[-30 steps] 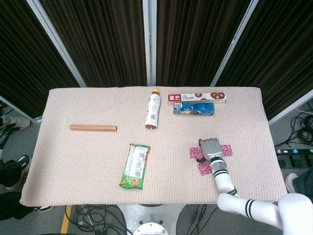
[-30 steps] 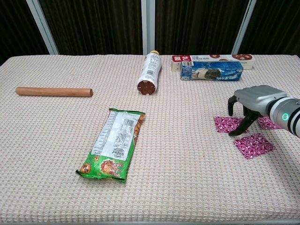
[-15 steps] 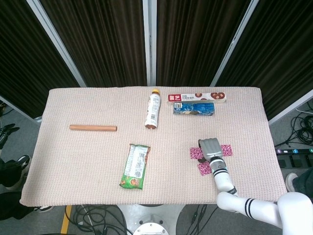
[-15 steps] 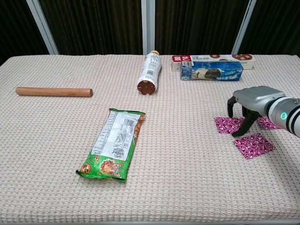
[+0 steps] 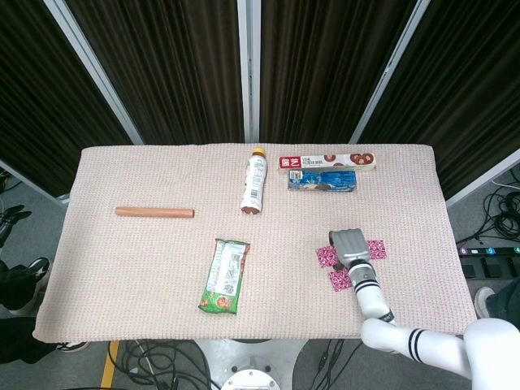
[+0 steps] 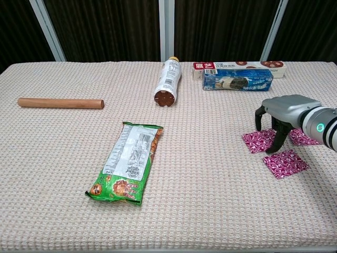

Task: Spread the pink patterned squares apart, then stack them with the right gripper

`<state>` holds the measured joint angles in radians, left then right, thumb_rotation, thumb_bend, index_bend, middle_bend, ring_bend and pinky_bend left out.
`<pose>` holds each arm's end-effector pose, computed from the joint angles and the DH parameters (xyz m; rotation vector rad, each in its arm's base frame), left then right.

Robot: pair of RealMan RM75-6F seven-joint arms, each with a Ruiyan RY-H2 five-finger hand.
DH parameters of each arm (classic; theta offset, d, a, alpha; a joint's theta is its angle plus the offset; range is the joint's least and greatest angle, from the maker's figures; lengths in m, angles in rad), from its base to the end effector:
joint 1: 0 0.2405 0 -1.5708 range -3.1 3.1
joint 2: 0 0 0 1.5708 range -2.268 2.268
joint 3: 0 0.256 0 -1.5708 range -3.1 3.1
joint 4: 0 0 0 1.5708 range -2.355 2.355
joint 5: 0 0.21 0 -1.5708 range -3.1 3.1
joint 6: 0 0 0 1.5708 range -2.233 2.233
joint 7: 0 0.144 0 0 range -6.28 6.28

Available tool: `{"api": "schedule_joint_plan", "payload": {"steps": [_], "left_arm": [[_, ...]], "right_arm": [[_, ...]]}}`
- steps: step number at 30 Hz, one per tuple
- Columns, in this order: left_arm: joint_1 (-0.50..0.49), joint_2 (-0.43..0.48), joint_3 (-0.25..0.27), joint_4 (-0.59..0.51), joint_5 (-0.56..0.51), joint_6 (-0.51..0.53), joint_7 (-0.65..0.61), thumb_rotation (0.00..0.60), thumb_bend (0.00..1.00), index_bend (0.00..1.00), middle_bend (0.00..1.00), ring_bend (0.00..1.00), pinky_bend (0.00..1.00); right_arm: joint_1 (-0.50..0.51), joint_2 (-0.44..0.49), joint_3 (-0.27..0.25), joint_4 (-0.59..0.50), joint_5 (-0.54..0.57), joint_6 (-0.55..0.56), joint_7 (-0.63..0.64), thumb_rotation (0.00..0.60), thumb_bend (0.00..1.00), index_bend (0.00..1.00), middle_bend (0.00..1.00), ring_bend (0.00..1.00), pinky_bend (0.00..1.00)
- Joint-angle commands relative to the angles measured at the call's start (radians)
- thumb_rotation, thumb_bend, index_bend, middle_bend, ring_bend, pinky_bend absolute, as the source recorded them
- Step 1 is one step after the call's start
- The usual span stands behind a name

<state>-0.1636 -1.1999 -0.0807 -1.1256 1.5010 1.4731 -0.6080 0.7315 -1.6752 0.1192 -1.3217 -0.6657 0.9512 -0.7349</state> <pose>-0.3730 0.2222 0.1984 -1.2958 -0.9843 -1.1421 -0.2209 -0.3367 -0.0530 1.7638 -1.0021 0.4138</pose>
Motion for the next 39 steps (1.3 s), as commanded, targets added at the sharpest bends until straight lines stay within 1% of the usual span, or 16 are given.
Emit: {"api": "schedule_joint_plan", "payload": {"steps": [1,8,13,18,25,32,39], "left_arm": [[0.0,0.0,0.0,-0.002,0.001,0.0,0.002,0.6,0.06,0.23,0.23,0.17,0.26],[-0.002,0.002,0.0,-0.01,0.002,-0.001,0.01,0.6,0.06,0.23,0.23,0.16,0.26],[-0.002,0.003,0.0,-0.014,0.002,-0.001,0.015,0.6,0.06,0.23,0.23,0.16,0.26],[-0.007,0.0,0.001,-0.02,0.005,-0.004,0.023,0.6,0.06,0.23,0.23,0.16,0.26],[-0.014,-0.003,0.005,-0.031,0.012,-0.013,0.042,0.6,0.06,0.23,0.23,0.16,0.26],[-0.015,-0.001,0.007,-0.043,0.013,-0.013,0.059,0.6,0.06,0.23,0.23,0.16,0.26],[-0.013,0.003,0.009,-0.046,0.012,-0.011,0.063,0.6,0.06,0.23,0.23,0.17,0.26]], "right_arm": [[-0.001,0.008,0.004,-0.009,-0.007,0.005,0.008,0.581,0.0,0.43,1.0,1.0,0.98],[-0.004,0.035,0.01,-0.035,-0.019,0.022,0.023,0.584,0.0,0.43,1.0,1.0,0.98],[-0.016,0.078,0.008,-0.051,-0.032,0.046,0.03,0.586,0.0,0.43,1.0,1.0,0.98],[-0.037,0.118,0.0,-0.029,-0.02,0.037,0.049,0.59,0.0,0.43,1.0,1.0,0.98],[-0.073,0.149,-0.017,0.0,-0.027,0.011,0.104,0.593,0.0,0.43,1.0,1.0,0.98],[-0.091,0.159,-0.025,0.022,-0.048,-0.005,0.14,0.597,0.0,0.43,1.0,1.0,0.98],[-0.097,0.15,-0.028,0.066,-0.05,-0.035,0.157,0.599,0.0,0.43,1.0,1.0,0.98]]}}
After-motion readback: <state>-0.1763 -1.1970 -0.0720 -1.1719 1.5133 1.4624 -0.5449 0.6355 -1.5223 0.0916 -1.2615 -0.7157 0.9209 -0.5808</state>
